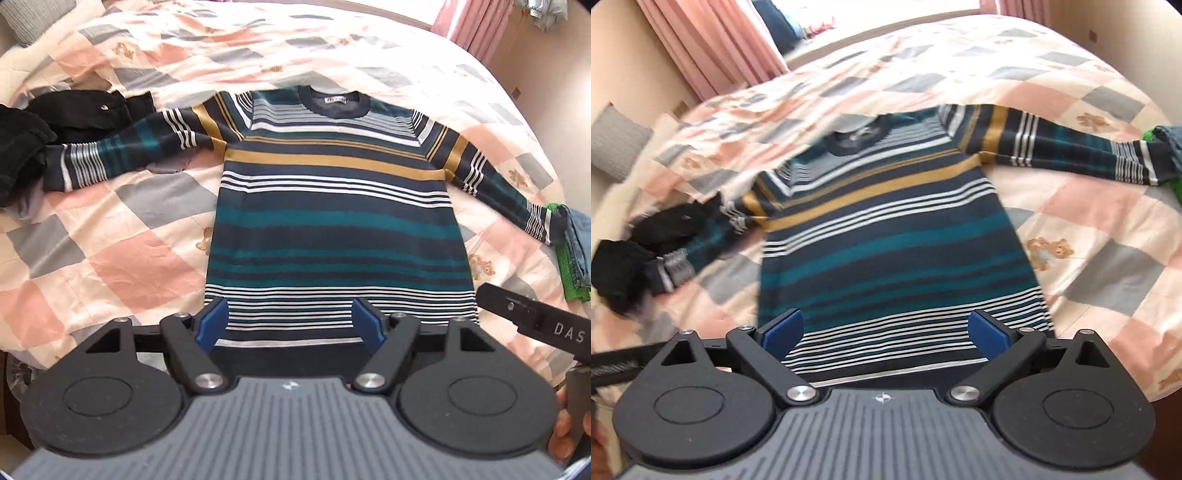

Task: Fold clothes
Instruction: 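Position both tools open at the sweater hem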

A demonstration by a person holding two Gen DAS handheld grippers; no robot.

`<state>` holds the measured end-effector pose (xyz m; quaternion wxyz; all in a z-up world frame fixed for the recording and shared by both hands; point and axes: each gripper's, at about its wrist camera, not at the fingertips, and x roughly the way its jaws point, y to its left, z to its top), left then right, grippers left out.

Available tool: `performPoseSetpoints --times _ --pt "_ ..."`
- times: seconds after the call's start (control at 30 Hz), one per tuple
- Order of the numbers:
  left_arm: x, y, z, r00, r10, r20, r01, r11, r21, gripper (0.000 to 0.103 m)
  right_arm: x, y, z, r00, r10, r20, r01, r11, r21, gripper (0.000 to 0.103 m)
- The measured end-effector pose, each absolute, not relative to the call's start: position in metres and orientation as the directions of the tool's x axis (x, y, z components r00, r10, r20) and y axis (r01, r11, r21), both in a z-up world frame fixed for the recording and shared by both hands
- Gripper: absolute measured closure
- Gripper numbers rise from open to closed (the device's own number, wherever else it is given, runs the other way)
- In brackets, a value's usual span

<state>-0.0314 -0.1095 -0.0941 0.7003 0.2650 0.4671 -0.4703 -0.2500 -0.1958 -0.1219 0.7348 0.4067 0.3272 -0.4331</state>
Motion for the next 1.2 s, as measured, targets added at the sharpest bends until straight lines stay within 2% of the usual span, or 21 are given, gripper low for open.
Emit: performPoseSetpoints --times 0.5,0.77,1.2 --pt "-0.131 -0.067 -0.065 0.247 -0.434 -0.866 0.887 0.461 0.022 0.022 -0.309 -0.156 -0.097 0.346 -0.412 -0.843 0.891 0.424 0.159 0.002" --pt "-0.171 -0.045 -0.064 0.261 -0.426 -0.866 0.877 0.479 0.029 0.021 -0.338 -0.144 -0.098 0.347 -0.383 -0.856 0.879 0.452 0.154 0.002" --pt "-0.190 -0.029 -0.057 0.284 -0.423 -0.861 0.865 0.501 0.039 0.018 -0.350 -0.136 -0.093 0.352 -0.371 -0.860 0.864 0.483 0.145 0.002"
